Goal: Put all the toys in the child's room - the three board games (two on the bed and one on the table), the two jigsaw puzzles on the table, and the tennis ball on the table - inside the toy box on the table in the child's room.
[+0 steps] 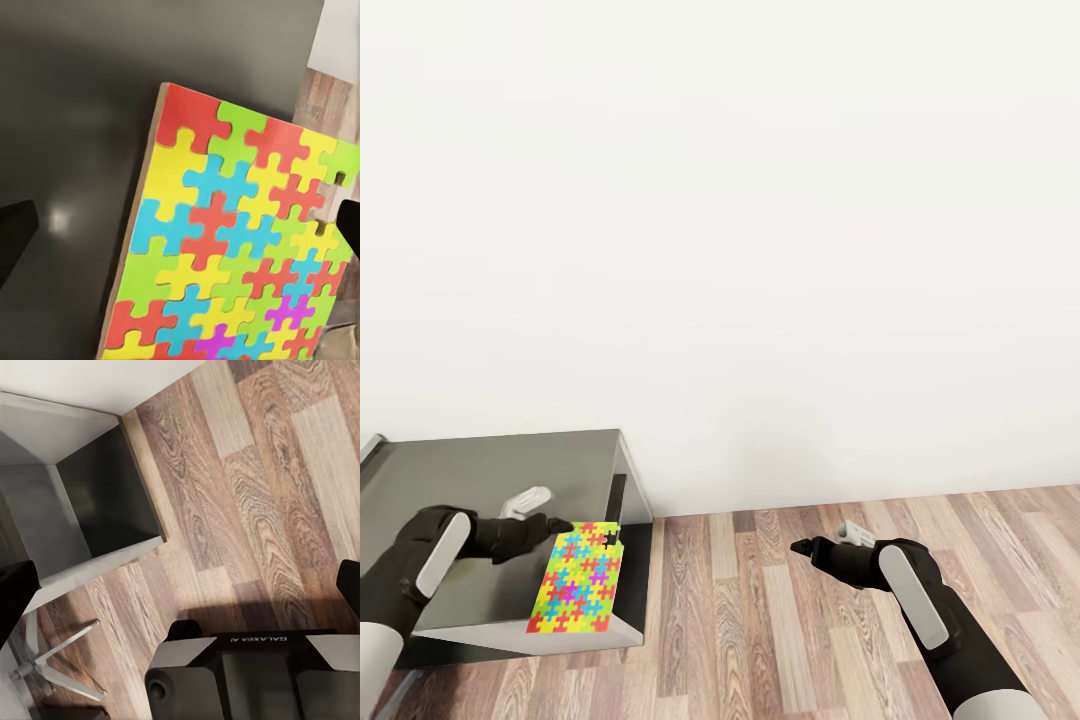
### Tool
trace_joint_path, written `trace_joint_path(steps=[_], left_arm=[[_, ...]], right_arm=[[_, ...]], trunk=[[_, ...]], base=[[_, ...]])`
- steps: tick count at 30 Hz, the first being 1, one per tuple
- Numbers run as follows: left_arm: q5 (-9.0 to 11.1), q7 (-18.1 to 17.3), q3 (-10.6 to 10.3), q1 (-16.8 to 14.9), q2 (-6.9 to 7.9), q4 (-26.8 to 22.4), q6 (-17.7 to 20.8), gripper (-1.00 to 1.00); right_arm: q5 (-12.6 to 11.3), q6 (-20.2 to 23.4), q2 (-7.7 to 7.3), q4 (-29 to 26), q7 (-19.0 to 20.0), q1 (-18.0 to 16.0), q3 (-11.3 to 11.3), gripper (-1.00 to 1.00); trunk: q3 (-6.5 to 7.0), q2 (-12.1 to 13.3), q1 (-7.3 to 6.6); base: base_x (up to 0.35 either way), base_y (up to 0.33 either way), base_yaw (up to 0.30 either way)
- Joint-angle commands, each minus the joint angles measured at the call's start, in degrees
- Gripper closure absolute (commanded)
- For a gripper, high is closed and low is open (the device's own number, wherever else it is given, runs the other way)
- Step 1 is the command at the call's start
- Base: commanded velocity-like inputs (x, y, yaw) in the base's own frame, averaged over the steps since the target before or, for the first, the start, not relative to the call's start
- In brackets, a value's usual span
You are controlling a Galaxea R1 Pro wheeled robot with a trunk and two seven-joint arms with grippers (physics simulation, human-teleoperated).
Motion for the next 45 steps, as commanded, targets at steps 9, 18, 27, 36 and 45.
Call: trace_joint_path(steps=[9,18,27,36,45], left_arm=[[-0.2,-1.1,5.2,0.0,0.43,-1.9,0.4,-1.00],[0.0,-7.6,6.0,0.2,2.35,-4.6,0.6,-1.00],[0.1,-26.1,6.0,0.3,6.74,-4.9,0.8,-1.00],[-0.3,-49.9,5.8,0.5,10.45,-5.1,0.7,-1.00],[-0.5,-64.2,5.4,0.8,11.67,-6.0,0.5,-1.00]], right_arm=[[-0.5,0.1,-0.06,-0.1,-0.6,0.0,0.1,-1.00],[-0.6,0.1,-0.06,-0.2,-0.6,0.0,0.1,-1.00],[-1.0,0.1,0.02,-0.3,-0.1,0.0,0.1,-1.00],[-0.9,0.2,2.61,-0.3,5.0,0.0,1.7,-1.00],[-1.4,0.7,7.35,-0.1,6.4,-0.4,2.8,-1.00]], trunk=[[-0.10,-0.1,0.03],[-0.10,-0.1,0.03],[0.03,-0.1,0.03],[0.71,-0.1,0.03],[1.46,-0.1,0.03]], base=[[0.000,0.000,0.000],[0.000,0.000,0.000],[0.000,0.000,-0.018],[0.000,0.000,-0.114],[0.000,0.000,-0.128]])
